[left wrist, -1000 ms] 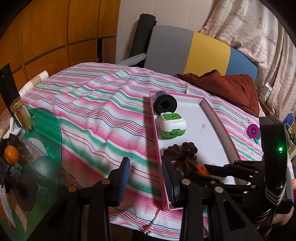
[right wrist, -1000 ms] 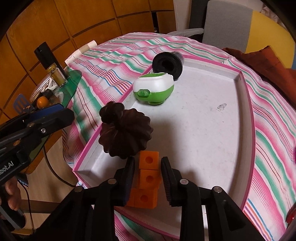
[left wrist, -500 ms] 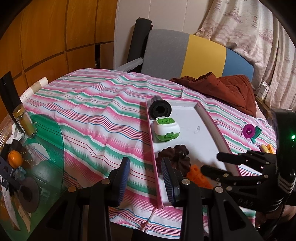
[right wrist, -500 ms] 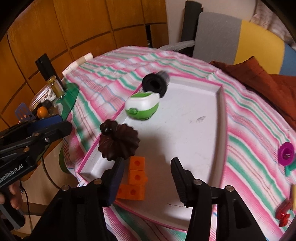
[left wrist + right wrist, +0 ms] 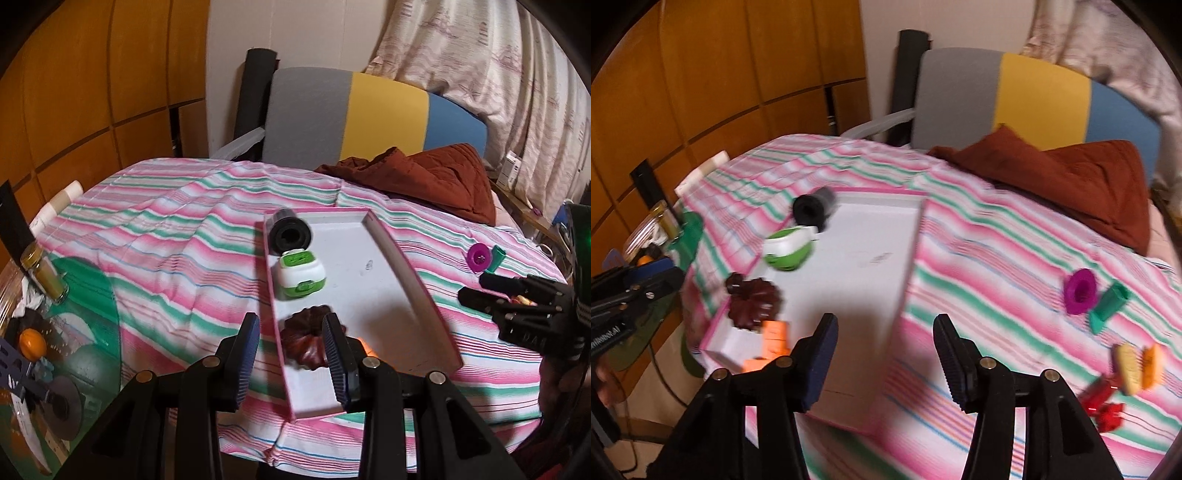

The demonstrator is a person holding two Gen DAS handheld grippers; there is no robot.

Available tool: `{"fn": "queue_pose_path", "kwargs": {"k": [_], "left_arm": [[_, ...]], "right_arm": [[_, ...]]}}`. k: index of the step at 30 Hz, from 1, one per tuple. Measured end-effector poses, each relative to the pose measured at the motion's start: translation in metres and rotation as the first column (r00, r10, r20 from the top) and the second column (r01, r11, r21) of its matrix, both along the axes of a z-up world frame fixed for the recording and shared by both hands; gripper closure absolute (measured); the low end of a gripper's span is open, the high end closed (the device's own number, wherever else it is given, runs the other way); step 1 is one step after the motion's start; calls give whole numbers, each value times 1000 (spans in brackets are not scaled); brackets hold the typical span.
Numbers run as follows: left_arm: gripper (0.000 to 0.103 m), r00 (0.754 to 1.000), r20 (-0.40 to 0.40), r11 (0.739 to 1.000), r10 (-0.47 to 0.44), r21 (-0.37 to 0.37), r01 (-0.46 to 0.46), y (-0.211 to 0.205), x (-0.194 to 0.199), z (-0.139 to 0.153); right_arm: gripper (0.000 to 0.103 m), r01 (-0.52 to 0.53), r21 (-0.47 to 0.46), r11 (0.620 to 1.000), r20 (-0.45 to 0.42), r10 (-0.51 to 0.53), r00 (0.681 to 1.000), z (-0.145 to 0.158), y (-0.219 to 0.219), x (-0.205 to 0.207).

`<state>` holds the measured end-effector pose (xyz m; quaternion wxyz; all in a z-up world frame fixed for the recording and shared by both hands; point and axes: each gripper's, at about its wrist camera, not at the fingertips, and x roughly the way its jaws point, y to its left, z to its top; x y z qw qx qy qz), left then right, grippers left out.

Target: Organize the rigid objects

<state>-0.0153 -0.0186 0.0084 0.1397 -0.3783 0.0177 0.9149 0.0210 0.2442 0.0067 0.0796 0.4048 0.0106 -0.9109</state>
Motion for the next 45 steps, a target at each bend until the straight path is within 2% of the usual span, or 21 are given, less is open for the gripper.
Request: {"fn": "queue_pose_path", "kwargs": {"k": [7,14,17,20,22,25,31,35,41,45], "left_arm": [[68,997,-31,997,-64,-39,62,27,3,10],[68,990,-14,989,-141,-46,140,59,5,11],[68,985,-7,984,-172,-50,172,74,6,11],[68,978,-3,976,-211,-60,210,92,8,11],[68,970,-1,967,-242,-78,241,106,10,10],[68,961,5,956,-277,-97,276,126,12,7],[68,936,40,931,-349,-103,351,166,14,-2],[68,917,81,914,-391,-86,397,189,16,-9],[68,879,137,882,-456,-61,467,225,20,-23],[68,842,151,846,-518,-54,531,256,26,-30]], "right_arm": [[44,148,77,986,-12,-147,989,10,73,14],[40,353,114,929,-27,-353,935,14,164,37],[39,453,105,885,-43,-451,891,13,203,49],[39,561,74,825,-57,-558,828,9,241,61],[39,642,23,766,-53,-641,766,3,266,72],[39,729,-22,684,5,-729,684,-4,292,78],[38,767,-108,633,20,-770,638,-1,310,88],[35,783,-124,609,28,-787,616,-1,311,92],[34,803,-145,578,33,-808,588,0,315,98],[34,816,-179,550,65,-821,567,-1,323,103]]}}
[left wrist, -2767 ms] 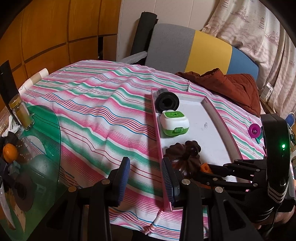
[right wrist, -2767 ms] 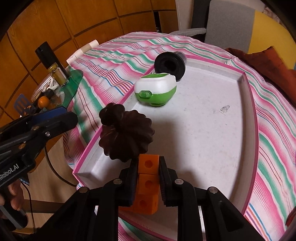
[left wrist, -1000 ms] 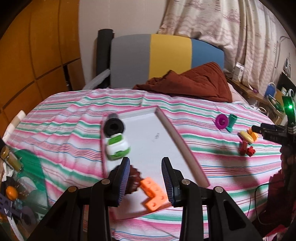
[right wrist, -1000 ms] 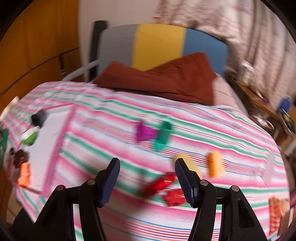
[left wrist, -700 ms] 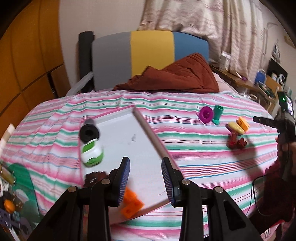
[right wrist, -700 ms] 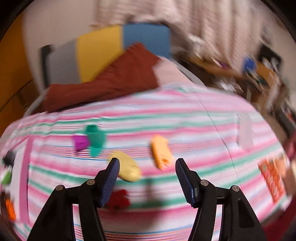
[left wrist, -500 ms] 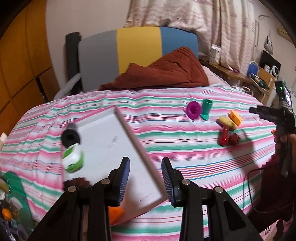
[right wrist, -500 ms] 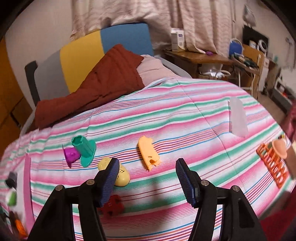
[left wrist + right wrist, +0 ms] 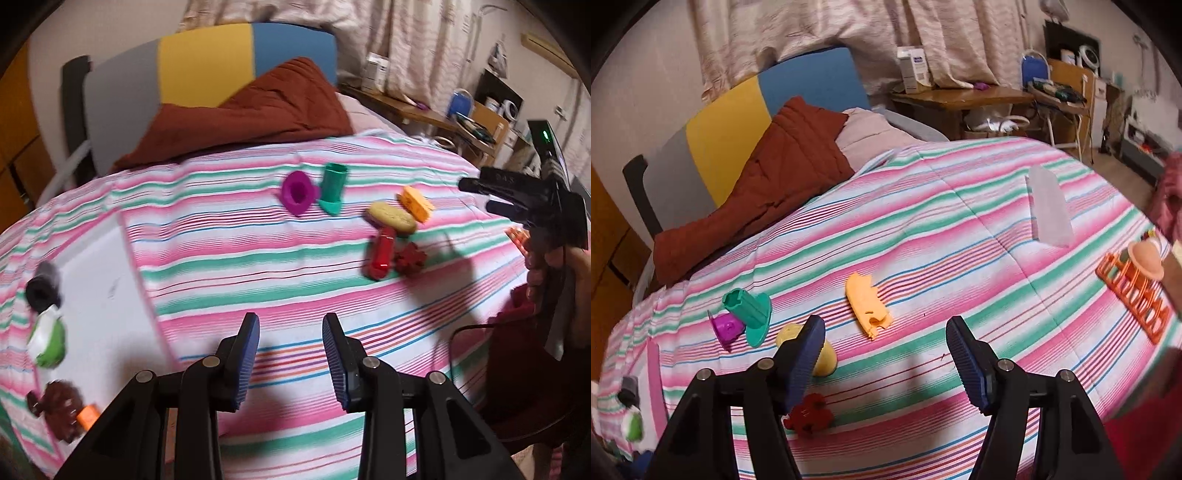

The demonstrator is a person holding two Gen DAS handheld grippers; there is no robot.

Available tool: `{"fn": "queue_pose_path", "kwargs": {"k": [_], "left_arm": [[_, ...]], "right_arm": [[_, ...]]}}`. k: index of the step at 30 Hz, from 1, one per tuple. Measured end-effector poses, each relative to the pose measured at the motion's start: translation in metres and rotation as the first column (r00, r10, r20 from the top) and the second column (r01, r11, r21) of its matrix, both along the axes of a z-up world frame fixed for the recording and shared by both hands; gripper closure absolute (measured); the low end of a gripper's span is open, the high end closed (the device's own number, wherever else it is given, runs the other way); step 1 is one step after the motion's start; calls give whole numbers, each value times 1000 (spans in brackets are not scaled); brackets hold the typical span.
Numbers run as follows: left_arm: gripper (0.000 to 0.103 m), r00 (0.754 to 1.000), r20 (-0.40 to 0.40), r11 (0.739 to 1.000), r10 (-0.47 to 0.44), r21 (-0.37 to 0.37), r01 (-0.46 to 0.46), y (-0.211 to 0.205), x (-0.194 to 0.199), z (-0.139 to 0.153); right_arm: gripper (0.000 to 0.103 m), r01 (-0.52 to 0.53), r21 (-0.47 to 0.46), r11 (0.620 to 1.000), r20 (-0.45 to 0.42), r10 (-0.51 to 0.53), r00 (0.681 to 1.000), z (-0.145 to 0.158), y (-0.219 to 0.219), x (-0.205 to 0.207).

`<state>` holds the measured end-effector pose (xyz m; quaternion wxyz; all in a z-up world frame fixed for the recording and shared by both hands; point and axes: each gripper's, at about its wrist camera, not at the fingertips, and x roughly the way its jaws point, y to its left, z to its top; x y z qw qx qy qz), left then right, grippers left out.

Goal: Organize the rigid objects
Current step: 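Grasp the red cylinder with the left gripper while the right moves toward the red puzzle piece, then grasp the red puzzle piece with the right gripper while the left holds the red cylinder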

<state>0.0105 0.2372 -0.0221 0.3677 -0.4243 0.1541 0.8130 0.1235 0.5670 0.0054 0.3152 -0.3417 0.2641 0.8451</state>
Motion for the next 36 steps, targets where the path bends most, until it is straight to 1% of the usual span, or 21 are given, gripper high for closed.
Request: {"fn": "queue_pose_path", "kwargs": {"k": [3,7,15,20,21,22,23,24,25,26,27,28,32,36], "left_arm": [[68,998,-13,998,-63,-5,63,23,5,-4],[68,989,2,989,-146,-3,146,58,6,-12],[68,975,79,978,-207,26,206,113,-9,-25],[68,967,101,973,-232,16,231,144,-19,-39],[68,968,99,973,-230,7,231,150,-21,-44],[68,971,97,976,-216,-17,219,155,-24,-52],[68,974,99,978,-204,-17,207,156,-27,-57],[68,976,97,981,-193,15,192,153,-31,-59],[74,979,108,985,-172,14,172,151,-36,-62],[77,980,127,988,-151,4,152,147,-42,-68],[77,979,132,987,-156,47,151,140,-44,-68],[77,978,135,987,-160,51,154,135,-44,-69],[77,981,82,985,-173,18,172,121,-32,-67],[77,987,69,989,-148,34,145,103,-25,-68]], "right_arm": [[34,14,-48,999,-15,-15,1000,-3,6,4],[34,11,-62,998,-19,-13,1000,-4,6,4],[33,-3,-77,997,-38,0,999,-2,5,4],[32,-5,-98,995,-46,0,999,-3,7,4],[32,-7,-99,995,-46,2,999,-3,7,3],[32,-8,-99,995,-46,3,999,-4,7,3],[32,-9,-99,995,-44,5,999,-4,7,2],[32,-10,-98,995,-43,6,999,-4,6,2],[32,-11,-98,995,-41,7,999,-4,6,2],[32,-16,-97,995,-37,12,999,-5,6,1],[32,-24,-95,995,-31,21,999,-5,5,0],[32,-37,-94,995,-26,35,999,-6,3,-2],[32,-99,-83,992,10,100,995,-10,-6,-14],[32,-176,-97,980,64,183,981,-20,-18,-27]]}}
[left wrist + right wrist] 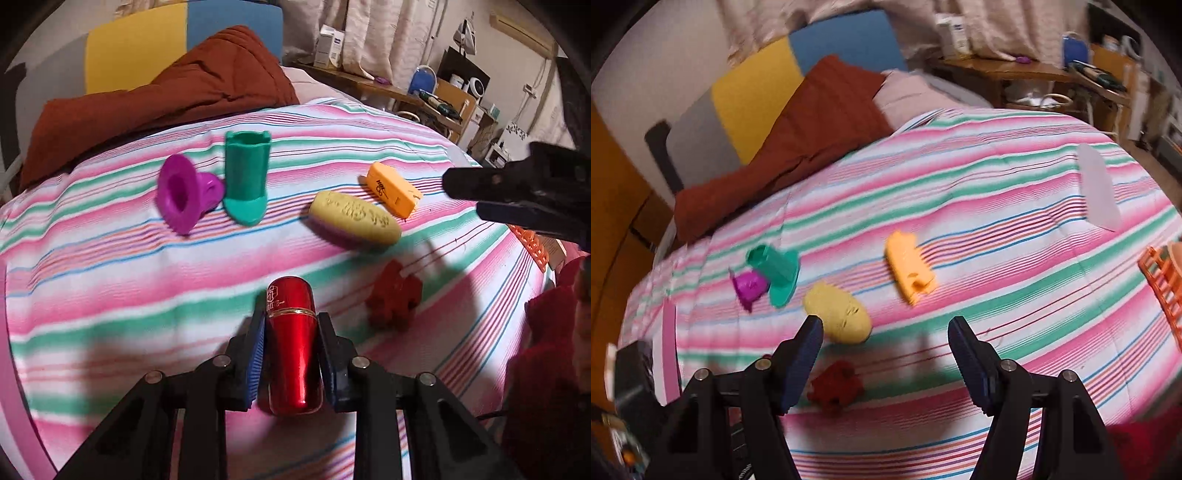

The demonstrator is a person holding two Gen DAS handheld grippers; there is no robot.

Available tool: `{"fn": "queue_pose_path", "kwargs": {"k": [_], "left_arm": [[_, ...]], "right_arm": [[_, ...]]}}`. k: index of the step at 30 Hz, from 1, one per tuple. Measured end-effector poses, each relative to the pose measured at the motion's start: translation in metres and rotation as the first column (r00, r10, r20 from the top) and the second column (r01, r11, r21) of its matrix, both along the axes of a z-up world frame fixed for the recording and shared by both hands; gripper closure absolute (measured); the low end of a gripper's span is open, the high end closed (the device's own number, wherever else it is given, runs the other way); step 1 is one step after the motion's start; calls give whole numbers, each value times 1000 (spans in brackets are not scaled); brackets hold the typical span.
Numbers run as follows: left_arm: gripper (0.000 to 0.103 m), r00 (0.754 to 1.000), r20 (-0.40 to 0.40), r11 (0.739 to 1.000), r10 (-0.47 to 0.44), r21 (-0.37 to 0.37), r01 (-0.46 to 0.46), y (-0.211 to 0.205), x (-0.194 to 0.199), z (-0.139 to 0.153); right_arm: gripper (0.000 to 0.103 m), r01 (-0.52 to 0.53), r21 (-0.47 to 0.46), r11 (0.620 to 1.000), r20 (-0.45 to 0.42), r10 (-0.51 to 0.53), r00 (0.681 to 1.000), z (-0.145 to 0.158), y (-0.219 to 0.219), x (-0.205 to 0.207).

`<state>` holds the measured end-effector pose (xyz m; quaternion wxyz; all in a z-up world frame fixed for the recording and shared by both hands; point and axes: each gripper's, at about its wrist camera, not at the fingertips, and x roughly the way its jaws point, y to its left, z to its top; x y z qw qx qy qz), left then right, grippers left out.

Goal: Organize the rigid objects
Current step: 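Grasp the red puzzle piece with the right gripper while the left holds the red cylinder, then carry the red cylinder to the tray and release it beside the black cup with the left gripper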

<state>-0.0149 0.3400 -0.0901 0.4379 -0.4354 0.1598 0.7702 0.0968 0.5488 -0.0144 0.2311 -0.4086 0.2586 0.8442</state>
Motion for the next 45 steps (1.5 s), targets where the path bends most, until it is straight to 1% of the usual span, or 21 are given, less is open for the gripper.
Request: {"fn": "queue_pose_path", "kwargs": {"k": [5,11,13,15,21,25,27,28,29,30,31,34,38,40,45], "left_arm": [[77,999,-30,1000,21,-6,-21,-20,11,0],[77,998,-47,999,42,32,-40,-44,20,-2],[77,998,-48,998,46,43,-44,-50,22,-3],[77,998,-53,998,46,51,-43,-53,25,-3],[77,997,-61,996,41,76,-36,-60,27,-4],[77,996,-76,997,37,77,-31,-59,29,-5],[77,996,-79,997,34,75,-28,-58,29,-5],[77,996,-79,997,34,74,-28,-58,29,-6],[77,996,-79,997,34,72,-28,-58,29,-6],[77,996,-81,997,34,70,-28,-58,29,-6],[76,996,-85,997,34,66,-28,-57,30,-6],[76,995,-93,998,38,62,-32,-57,31,-6],[76,995,-93,997,39,70,-33,-58,31,-6],[76,994,-97,997,40,69,-33,-58,32,-6],[76,992,-118,998,40,61,-33,-57,34,-6]], "right_arm": [[32,-92,-43,995,60,95,994,-15,-12,-12],[32,-213,-68,975,117,220,968,-28,-32,-26],[32,-247,-49,968,139,251,958,-31,-40,-29],[28,-274,-38,961,158,277,948,-34,-47,-32],[21,-329,-4,944,204,323,924,-41,-60,-38],[21,-357,23,934,231,342,911,-46,-66,-42],[22,-371,56,927,261,345,901,-49,-68,-43],[24,-385,83,919,295,346,891,-53,-71,-44],[36,-398,93,913,321,350,880,-56,-73,-45],[55,-409,89,908,316,363,876,-56,-74,-45],[56,-417,94,904,298,374,878,-52,-76,-45],[56,-427,107,898,312,378,872,-54,-78,-45],[55,-405,55,913,291,374,881,-56,-69,-41],[55,-398,43,916,284,371,884,-56,-67,-40],[55,-413,65,909,295,378,878,-56,-67,-38]]}}
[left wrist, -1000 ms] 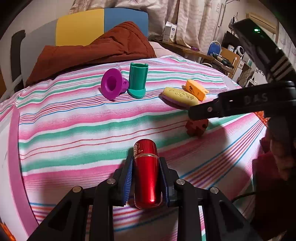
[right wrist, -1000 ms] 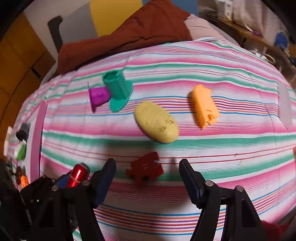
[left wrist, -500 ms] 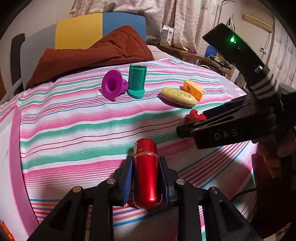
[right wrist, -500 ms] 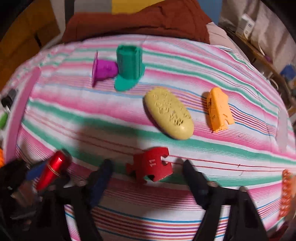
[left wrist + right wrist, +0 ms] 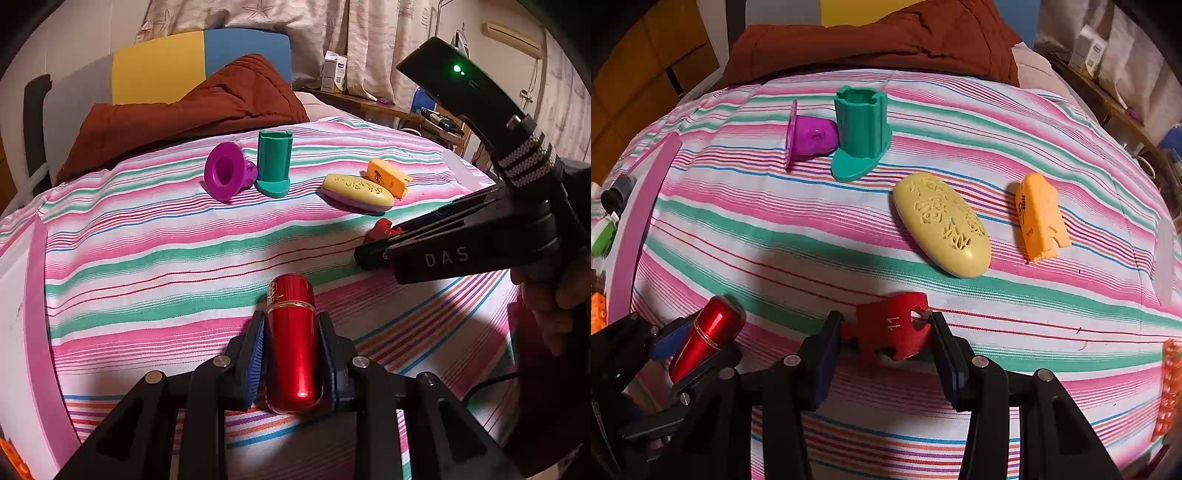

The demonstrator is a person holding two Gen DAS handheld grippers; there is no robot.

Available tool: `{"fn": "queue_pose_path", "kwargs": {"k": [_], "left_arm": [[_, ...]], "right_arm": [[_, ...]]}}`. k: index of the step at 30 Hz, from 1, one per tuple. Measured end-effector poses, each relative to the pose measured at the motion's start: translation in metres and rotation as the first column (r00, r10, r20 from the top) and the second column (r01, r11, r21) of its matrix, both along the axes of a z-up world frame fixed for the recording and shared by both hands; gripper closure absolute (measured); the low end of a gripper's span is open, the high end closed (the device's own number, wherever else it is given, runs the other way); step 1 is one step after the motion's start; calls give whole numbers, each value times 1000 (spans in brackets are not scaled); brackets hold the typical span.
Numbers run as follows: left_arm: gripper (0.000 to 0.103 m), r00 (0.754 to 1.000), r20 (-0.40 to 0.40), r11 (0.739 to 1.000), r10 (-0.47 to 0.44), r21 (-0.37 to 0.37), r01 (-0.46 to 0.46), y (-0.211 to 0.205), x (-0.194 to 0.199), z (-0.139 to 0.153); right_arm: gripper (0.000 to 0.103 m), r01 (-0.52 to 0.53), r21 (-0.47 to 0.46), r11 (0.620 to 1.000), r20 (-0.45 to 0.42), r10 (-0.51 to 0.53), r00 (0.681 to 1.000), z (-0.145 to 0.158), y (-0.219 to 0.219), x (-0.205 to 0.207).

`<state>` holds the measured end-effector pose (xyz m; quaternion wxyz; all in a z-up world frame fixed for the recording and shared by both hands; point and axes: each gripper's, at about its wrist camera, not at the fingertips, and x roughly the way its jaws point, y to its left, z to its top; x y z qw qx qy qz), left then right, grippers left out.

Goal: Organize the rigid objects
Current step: 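Carry the red cylinder to the tray and release it beside the black cup with the left gripper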

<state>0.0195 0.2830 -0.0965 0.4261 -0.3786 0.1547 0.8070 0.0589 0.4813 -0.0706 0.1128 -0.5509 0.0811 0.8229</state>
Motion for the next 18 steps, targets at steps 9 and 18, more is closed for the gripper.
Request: {"fn": "queue_pose_path", "kwargs": {"k": [9,18], "left_arm": [[77,1000,-10,1000,1,-1,-1,1,1,-1],[77,1000,-26,1000,0,-11,-1,2,4,0]], "right_arm": [[56,-34,50,998,2,34,999,0,-1,6],[56,-45,72,996,-3,46,999,-2,-13,-1]]}}
